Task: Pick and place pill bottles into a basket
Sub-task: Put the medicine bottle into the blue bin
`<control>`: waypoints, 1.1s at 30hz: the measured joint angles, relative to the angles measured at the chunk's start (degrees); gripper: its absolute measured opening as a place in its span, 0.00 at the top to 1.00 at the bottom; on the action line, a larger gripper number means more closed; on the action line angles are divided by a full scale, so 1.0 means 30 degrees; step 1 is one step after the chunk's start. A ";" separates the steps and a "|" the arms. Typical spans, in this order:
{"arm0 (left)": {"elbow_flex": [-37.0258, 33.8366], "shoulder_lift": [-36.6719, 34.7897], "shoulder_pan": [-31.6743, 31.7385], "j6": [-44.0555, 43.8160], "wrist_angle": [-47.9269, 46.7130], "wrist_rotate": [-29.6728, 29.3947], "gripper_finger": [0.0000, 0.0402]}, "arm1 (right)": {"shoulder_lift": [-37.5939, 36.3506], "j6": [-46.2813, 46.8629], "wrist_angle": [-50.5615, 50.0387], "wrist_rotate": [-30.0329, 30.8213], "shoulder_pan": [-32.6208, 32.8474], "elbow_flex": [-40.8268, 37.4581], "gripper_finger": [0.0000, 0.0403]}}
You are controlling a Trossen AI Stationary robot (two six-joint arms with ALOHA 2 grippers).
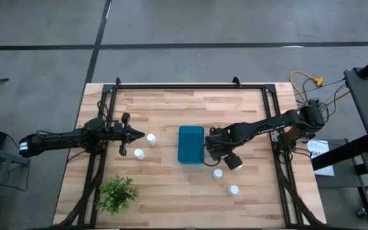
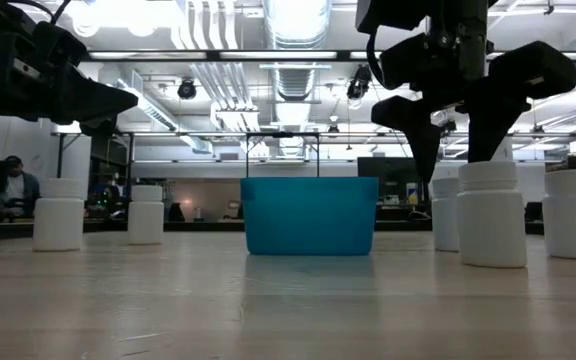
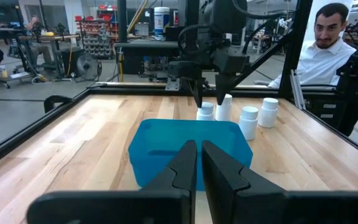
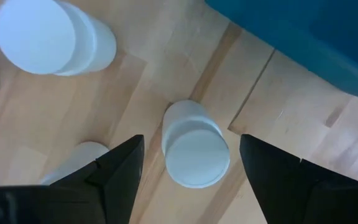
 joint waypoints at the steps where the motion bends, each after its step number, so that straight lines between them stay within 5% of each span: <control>1: 0.0000 0.0000 0.0002 0.0000 0.0000 0.0004 0.98 | 0.0001 -0.0001 0.0050 -0.0001 -0.0023 -0.0045 0.37; 33: 0.0000 0.0007 -0.0004 0.0000 0.0000 0.0004 0.98 | 0.0258 -0.0905 0.2175 0.0140 -0.0018 -0.1552 0.43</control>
